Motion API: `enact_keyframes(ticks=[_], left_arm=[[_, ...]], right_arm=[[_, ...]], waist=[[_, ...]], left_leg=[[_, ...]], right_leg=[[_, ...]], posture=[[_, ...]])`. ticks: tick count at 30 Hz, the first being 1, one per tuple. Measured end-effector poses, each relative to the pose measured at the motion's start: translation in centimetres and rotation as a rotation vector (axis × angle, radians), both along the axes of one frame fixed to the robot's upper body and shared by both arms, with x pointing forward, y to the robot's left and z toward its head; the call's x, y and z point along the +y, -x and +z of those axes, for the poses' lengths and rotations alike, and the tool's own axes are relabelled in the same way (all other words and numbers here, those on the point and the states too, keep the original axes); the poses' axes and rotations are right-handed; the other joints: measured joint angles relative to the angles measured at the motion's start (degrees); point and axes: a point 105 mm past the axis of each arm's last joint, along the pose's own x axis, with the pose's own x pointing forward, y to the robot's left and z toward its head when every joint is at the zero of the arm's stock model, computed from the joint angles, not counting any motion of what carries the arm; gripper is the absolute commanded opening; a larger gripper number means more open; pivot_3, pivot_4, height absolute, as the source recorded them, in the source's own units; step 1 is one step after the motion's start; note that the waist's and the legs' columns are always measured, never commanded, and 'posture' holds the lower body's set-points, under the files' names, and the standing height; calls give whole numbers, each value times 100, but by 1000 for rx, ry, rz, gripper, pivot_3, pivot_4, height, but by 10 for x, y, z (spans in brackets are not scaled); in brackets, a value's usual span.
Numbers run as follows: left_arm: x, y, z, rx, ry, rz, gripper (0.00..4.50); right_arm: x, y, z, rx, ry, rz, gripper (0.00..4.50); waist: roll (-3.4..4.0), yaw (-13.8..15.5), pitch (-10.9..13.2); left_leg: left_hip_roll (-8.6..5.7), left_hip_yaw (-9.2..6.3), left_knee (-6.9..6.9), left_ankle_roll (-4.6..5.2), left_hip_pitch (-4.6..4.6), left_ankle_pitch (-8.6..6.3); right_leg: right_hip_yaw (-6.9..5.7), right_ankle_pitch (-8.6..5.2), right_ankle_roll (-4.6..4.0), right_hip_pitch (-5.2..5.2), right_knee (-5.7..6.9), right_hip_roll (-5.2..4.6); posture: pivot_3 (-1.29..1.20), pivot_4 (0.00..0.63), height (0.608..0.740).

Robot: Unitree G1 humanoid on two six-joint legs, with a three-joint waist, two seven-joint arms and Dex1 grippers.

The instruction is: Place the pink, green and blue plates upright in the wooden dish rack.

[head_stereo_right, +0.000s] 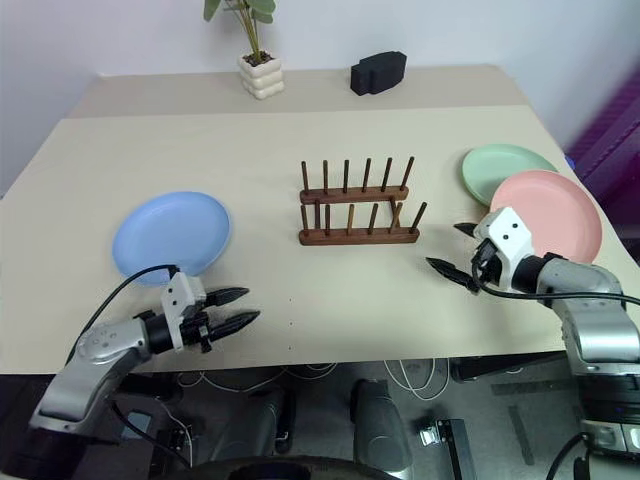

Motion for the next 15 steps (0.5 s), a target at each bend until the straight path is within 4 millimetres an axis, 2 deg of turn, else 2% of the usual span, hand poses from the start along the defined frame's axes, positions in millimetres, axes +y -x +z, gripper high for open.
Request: enact_keyframes(ticks=[1,2,6,9,11,14,15], left_arm=[[3,4,0,5,4,3,4398],[6,6,0,9,9,10,4462],[36,10,6,18,-2,91,4462],[54,9,13,23,-19,140,4462],[57,8,19,17,-11,140,4462],[50,-1,41,-40,9,98,4462],[43,-5,55,-83,21,69,4462]], right_arm=[[-4,-1,2,-9,20,-20,4500],[-9,-2,5,-18,40,-42,4500],[-34,-6,10,-38,106,-151,4500],[-41,-7,8,-35,114,-189,4500],[-42,-7,7,-35,116,-202,4500],[-48,-7,3,-18,118,-233,4500],[-49,-7,2,-13,120,-240,4500]], waist=[[3,-5,-2],[6,-9,-4],[5,-10,-3],[4,8,0],[0,25,2],[-8,76,6],[-8,86,6]], left_leg=[[3,6,-1,0,0,-1],[5,13,-2,1,1,-1],[14,26,-5,5,0,-4],[12,33,-2,6,-9,-4],[12,37,1,6,-12,-4],[12,44,8,6,-20,-4],[13,49,10,6,-21,-4]], right_leg=[[0,0,-1,-3,0,-1],[0,0,-2,-6,0,-2],[-1,1,-7,-17,1,-1],[0,1,-7,-23,0,-6],[1,1,-7,-23,-2,-9],[-4,1,-7,-21,-4,-19],[-4,1,-7,-21,-5,-21]], posture=[[0,150,734],[0,150,734],[0,150,734],[0,150,734],[0,150,734],[0,150,734],[0,150,734]])
